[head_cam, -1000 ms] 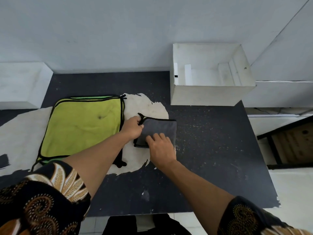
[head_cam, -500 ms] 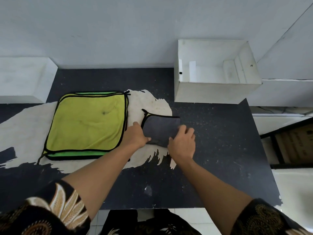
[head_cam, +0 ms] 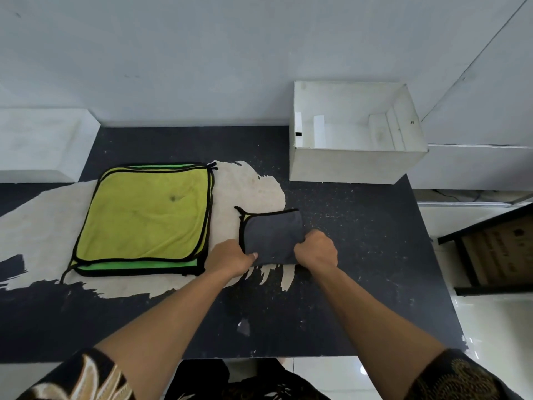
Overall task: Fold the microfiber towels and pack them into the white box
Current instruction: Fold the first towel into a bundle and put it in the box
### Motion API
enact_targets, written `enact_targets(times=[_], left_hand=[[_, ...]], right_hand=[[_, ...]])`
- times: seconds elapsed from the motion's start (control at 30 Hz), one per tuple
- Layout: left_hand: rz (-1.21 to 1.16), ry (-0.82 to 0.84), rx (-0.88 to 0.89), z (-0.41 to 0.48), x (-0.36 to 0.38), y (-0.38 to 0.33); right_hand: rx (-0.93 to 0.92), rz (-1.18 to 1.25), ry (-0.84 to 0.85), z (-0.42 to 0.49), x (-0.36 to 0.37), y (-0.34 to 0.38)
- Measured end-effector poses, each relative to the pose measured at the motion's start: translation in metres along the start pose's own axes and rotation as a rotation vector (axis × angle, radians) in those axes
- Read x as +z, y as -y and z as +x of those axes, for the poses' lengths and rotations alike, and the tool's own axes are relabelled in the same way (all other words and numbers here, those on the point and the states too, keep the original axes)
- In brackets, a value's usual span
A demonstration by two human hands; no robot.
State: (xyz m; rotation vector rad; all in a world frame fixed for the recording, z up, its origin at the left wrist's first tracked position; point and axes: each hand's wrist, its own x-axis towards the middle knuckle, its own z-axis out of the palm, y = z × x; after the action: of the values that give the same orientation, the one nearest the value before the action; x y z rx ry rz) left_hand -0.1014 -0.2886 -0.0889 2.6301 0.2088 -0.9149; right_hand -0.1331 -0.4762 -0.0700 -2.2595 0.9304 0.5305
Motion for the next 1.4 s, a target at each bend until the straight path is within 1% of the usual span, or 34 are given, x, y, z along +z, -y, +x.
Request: enact_targets(times=[0.07,0.13,0.17,0.2,0.23,0.27,0.3,0.33,0.37,0.43,0.5,0.57,0.67,0.7,0.83,0.93,1.0,1.13,1.3,1.4], left_hand=[[0.088,-0.076,-0.028,-0.004,-0.004,-0.004],[0.142,-0.228,-0.004,-0.008,-0.01,-0.008],[0.158,-0.319,0.066,-0.008,-0.012,-0.009],[0.152,-0.388,0.177,-0.007,-0.012,-0.011],[0.122,-0.409,0.306,-0.005,-0.013,-0.015],[0.078,-0.383,0.421,-0.005,-0.014,-0.02],[0.029,-0.326,0.498,-0.004,-0.014,-0.027],[-0.019,-0.258,0.532,-0.004,-0.014,-0.036],[-0.073,-0.194,0.526,-0.002,-0.013,-0.046],[-0.17,-0.093,0.424,0.004,-0.013,-0.067],[-0.151,-0.055,0.319,0.012,-0.012,-0.087],[-0.059,-0.095,0.256,0.019,-0.011,-0.103],[0.036,-0.192,0.211,0.022,-0.009,-0.12],[0.056,-0.197,0.2,0.024,-0.008,-0.123],[0.098,-0.133,0.157,0.026,-0.011,-0.131],[0.105,-0.163,0.171,0.026,-0.009,-0.136],[0.067,-0.173,0.179,0.024,-0.012,-0.135],[-0.04,-0.123,0.188,0.025,-0.031,-0.116],[-0.127,-0.098,0.155,0.032,-0.053,-0.07],[-0.191,-0.098,0.144,0.037,-0.057,-0.047]], right_hand=[[0.004,-0.005,-0.018,0.0,-0.001,0.001],[0.013,-0.02,-0.028,-0.001,-0.001,0.0],[0.017,-0.023,-0.029,-0.001,0.0,-0.001],[0.018,-0.023,-0.027,-0.001,0.0,-0.001],[0.018,-0.017,-0.025,-0.001,0.0,-0.002],[0.016,-0.006,-0.022,-0.001,0.0,-0.002],[0.013,0.008,-0.017,-0.001,0.0,-0.001],[0.01,0.02,-0.013,-0.002,-0.001,0.0],[0.008,0.027,-0.01,-0.002,-0.001,0.001],[0.006,0.03,-0.007,-0.003,-0.003,0.003],[0.001,0.054,-0.005,-0.004,-0.004,0.004],[-0.03,0.091,-0.013,-0.006,-0.005,0.002],[-0.121,0.12,-0.038,-0.012,-0.002,-0.001],[-0.164,0.111,-0.05,-0.015,0.0,-0.002],[-0.366,0.087,-0.151,-0.022,0.009,-0.006],[-0.433,0.042,-0.234,-0.025,0.012,-0.011],[-0.469,0.018,-0.279,-0.028,0.014,-0.014],[-0.567,-0.025,-0.329,-0.036,0.019,-0.009],[-0.747,-0.028,-0.256,-0.048,0.037,0.013],[-0.792,-0.029,-0.207,-0.052,0.05,0.022]])
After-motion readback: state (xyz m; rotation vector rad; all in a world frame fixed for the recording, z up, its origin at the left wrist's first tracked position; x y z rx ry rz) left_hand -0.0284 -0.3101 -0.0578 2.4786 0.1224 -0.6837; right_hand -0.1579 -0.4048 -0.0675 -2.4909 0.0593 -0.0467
